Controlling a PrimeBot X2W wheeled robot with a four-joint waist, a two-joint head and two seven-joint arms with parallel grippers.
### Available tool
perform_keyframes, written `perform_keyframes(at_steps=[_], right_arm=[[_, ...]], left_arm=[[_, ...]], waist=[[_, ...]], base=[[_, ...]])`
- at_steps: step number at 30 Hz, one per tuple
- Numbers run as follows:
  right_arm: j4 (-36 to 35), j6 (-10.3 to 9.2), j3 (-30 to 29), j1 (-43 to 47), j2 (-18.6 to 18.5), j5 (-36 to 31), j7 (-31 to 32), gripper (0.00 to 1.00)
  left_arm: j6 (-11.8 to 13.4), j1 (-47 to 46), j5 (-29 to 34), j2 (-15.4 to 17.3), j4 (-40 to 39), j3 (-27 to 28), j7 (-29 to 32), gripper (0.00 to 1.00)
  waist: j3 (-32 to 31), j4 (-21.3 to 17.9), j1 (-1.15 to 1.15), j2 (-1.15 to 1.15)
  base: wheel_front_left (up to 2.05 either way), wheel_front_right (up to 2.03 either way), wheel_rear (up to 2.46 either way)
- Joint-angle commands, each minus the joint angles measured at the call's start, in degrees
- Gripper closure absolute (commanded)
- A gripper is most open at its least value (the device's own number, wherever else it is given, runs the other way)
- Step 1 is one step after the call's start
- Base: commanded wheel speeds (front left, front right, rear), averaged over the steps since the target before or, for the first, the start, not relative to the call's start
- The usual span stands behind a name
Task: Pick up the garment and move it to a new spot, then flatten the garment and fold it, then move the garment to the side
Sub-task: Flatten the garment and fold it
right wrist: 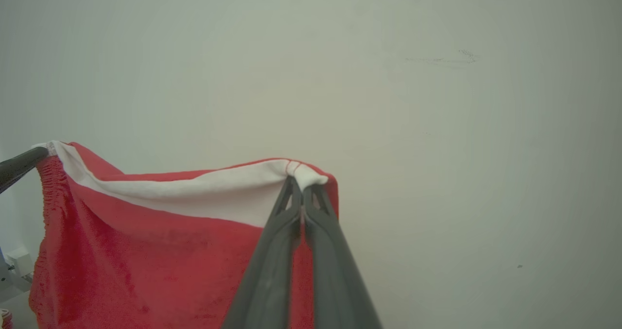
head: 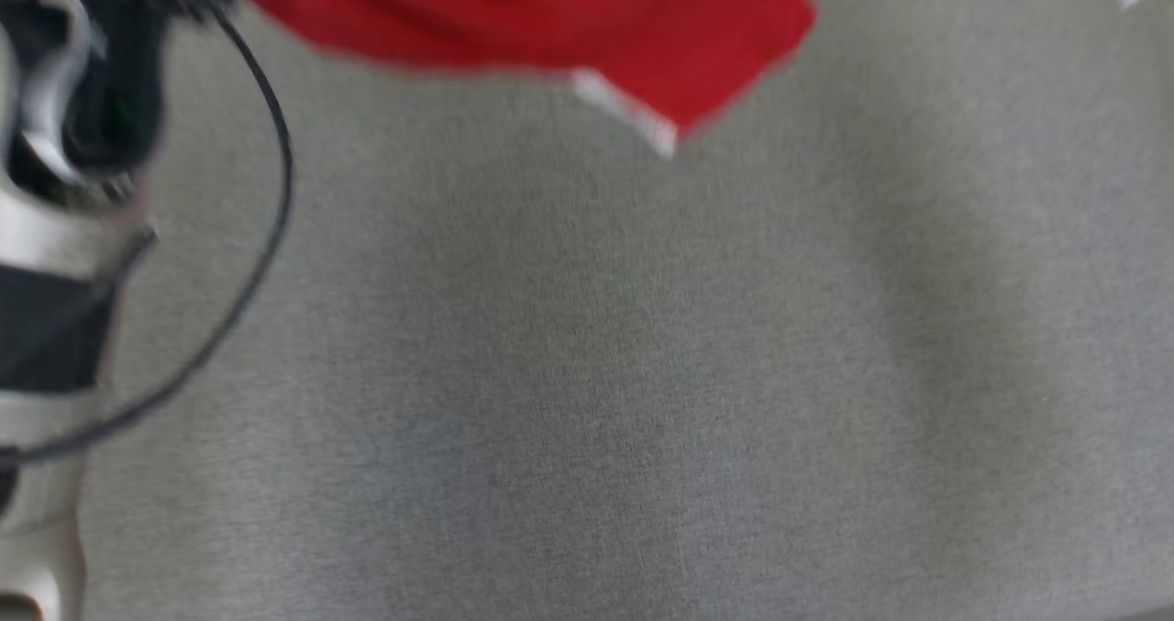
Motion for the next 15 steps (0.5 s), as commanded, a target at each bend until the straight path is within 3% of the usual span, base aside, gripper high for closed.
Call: perform_keyframes(at_steps=[1,8,12,15], right_arm=[[0.9,-0.13,-0.4,-3.5,0.6,-1.7,-2.6,1.00],[4.1,-0.13,-1.9,-11.9,0.1,-11.3,-12.7,1.00],[4.8,-0.13,-5.8,-14.0,2.3,-19.9,-18.7,1.00],[4.5,-0.13,-7.0,-13.1,4.3,-26.0,-20.1,1.00]], left_arm=[[0.4,-3.6,1.9,0.0,0.8,0.6,-1.8,1.00],[2.5,-12.3,7.2,-1.0,3.0,1.9,-8.8,1.00],[4.1,-15.1,10.0,-2.3,2.9,4.5,-11.9,1.00],[3.9,-13.6,12.0,-3.8,2.3,5.9,-12.4,1.00]], waist=[[10.5,-2.8,-0.02,-0.01],[15.1,-3.6,-0.02,-0.01],[17.6,-4.3,-0.02,-0.01],[19.6,-4.4,-0.02,-0.01]], base=[[0.00,0.00,0.00],[0.00,0.00,0.00],[0.00,0.00,0.00],[0.00,0.00,0.00]])
